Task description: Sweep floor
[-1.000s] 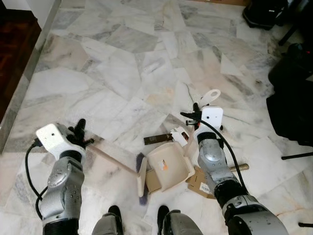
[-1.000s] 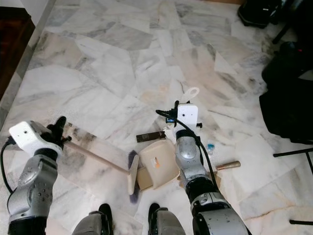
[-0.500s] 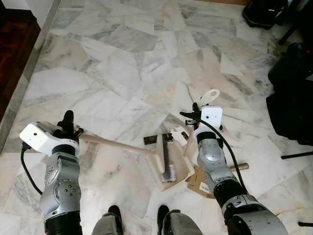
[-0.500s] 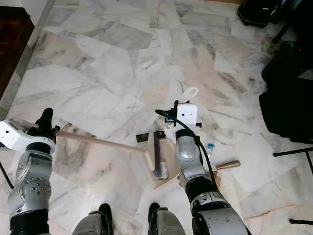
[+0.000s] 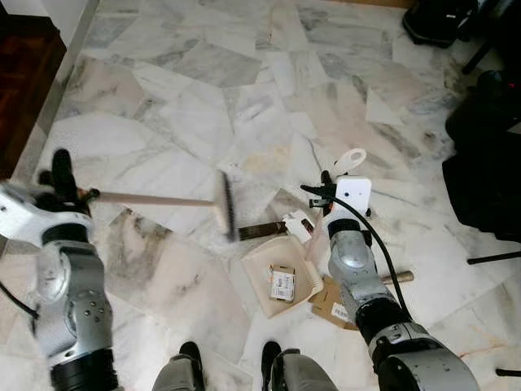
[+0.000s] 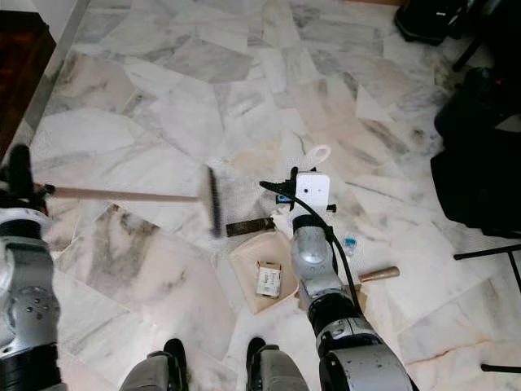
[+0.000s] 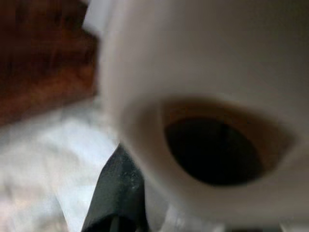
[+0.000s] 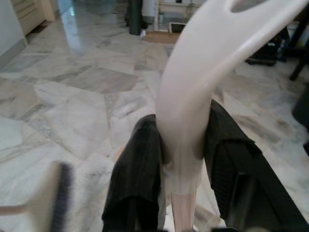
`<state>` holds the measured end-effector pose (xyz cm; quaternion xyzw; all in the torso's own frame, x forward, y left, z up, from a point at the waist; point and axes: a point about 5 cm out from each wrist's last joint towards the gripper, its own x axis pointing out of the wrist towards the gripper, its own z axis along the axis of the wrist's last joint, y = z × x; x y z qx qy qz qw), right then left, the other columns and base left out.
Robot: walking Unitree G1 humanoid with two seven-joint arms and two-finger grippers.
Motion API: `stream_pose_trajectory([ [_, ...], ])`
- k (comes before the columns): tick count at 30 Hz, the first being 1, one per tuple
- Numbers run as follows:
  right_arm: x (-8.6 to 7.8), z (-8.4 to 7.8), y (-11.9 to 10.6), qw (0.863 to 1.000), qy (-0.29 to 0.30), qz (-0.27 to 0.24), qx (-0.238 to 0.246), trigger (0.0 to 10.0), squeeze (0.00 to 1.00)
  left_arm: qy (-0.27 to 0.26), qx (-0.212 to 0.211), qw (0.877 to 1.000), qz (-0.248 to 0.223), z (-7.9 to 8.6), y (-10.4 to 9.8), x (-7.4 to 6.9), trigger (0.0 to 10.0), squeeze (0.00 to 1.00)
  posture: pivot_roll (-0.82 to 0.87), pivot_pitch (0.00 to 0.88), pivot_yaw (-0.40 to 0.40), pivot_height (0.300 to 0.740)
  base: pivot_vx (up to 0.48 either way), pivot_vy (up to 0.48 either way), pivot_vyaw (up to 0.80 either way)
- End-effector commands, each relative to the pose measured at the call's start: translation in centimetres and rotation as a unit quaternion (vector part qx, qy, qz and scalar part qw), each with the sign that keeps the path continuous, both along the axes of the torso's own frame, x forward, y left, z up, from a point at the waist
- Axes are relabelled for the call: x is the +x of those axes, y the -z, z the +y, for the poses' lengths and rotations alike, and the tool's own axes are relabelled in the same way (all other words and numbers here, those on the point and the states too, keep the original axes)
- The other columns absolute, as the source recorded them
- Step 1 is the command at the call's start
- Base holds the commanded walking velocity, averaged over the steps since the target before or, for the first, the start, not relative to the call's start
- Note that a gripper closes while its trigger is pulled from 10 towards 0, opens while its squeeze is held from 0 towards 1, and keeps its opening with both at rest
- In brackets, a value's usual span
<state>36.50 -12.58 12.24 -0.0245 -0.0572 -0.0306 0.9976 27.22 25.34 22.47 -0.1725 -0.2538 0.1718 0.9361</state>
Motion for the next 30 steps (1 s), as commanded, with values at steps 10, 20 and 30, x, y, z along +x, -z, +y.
stream_pose_trajectory([
  [10,0.4,-0.7,0.2,0.996,0.009,0.027,0.088,10.0,0.00,0.028,0.113,0.989,0.091,-1.9,3.5,-1.1,10.0,0.00,0.07,0.256,-0.051,0.740,0.000,0.000,0.00],
  [20,0.8,-0.8,-0.8,0.988,0.011,0.019,0.151,10.0,0.00,0.042,0.150,0.982,0.109,-3.1,4.3,-0.6,10.0,0.00,0.08,0.231,-0.040,0.740,0.000,0.000,0.00],
  [30,0.9,0.0,-0.8,0.979,0.001,0.026,0.201,10.0,0.00,0.046,0.141,0.983,0.106,-3.2,4.4,-0.2,10.0,0.00,0.09,0.200,-0.032,0.740,0.000,0.000,0.00],
])
